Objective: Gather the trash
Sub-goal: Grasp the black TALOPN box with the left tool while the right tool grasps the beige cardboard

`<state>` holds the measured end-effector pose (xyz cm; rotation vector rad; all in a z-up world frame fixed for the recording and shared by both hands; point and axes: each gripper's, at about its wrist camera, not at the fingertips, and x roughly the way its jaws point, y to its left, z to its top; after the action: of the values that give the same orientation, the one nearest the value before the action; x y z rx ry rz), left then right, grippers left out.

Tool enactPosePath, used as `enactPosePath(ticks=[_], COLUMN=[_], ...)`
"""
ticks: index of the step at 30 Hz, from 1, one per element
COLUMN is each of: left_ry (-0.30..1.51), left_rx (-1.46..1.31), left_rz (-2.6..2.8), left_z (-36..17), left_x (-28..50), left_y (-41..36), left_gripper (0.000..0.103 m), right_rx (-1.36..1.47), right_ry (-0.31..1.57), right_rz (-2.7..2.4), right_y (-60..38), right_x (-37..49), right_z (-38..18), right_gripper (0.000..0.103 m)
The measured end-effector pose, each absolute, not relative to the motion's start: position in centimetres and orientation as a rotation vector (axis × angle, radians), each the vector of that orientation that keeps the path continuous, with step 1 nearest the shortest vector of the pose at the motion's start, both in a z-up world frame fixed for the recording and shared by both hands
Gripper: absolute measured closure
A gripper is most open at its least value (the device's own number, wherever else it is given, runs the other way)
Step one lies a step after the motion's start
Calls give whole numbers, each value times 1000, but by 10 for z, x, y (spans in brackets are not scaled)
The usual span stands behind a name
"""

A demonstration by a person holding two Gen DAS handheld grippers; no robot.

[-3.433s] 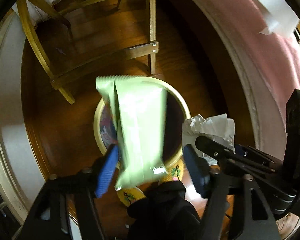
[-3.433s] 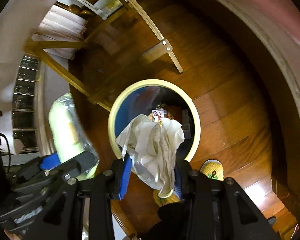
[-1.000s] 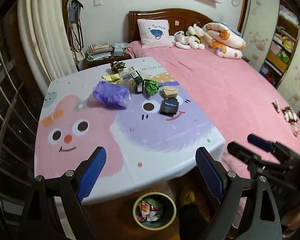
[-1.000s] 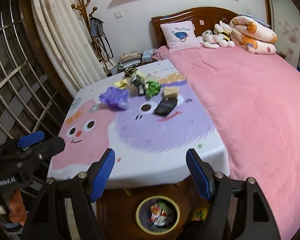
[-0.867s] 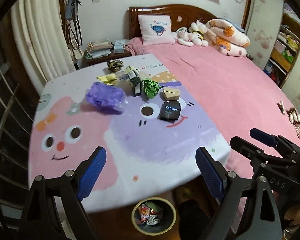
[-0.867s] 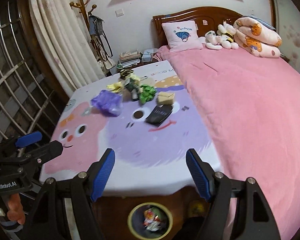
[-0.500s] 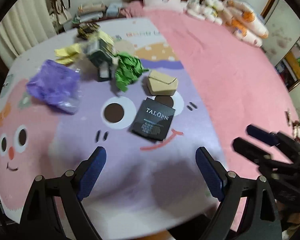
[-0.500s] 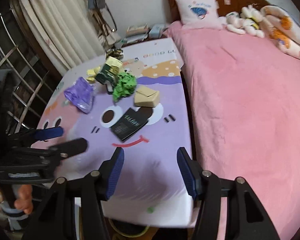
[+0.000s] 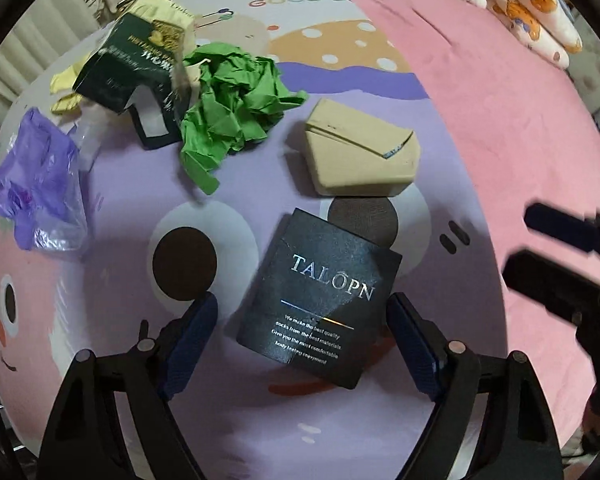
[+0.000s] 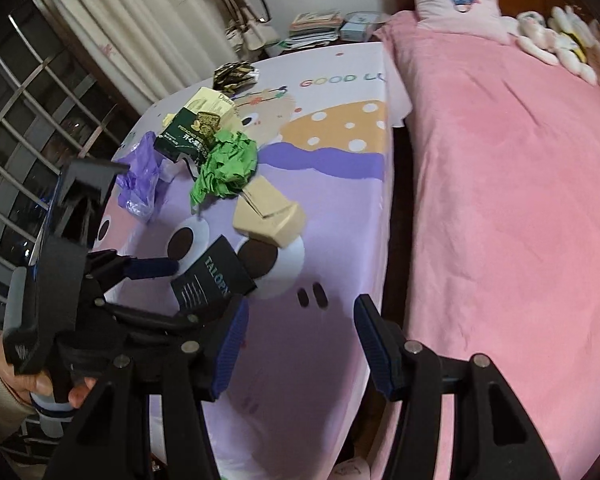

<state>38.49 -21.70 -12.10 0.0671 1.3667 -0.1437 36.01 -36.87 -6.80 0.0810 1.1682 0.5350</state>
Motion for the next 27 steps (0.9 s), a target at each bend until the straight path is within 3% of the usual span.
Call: enactPosePath(ticks=[1, 3, 6, 9, 15, 27], left_ry=[1365, 1349, 1352, 1344, 1306, 1287], left_rx=[86, 85, 47, -24, -109, -260], left_rz=[-133, -138, -129, -99, -40, 61], left_z=[-122, -119, -117, -112, -100, -90], left_x=[384, 382, 380, 378, 373, 363], left_y=[-219, -221, -218, -207, -185, -140], left_gripper=[22, 39, 45, 48, 49, 49], right_rx=[75, 55, 23, -24, -202, -482], right_ry=[1167, 1163, 1163, 1149, 1097, 1056], right_rz=[546, 572, 613, 654, 745, 861], right_y=[-366, -361, -351, -340, -309, -271], right_x=[363, 370, 381, 389, 404, 419], right_z=[-69, -69, -70, -70, -76, -100], right_gripper=[48, 48, 48, 47, 34, 33])
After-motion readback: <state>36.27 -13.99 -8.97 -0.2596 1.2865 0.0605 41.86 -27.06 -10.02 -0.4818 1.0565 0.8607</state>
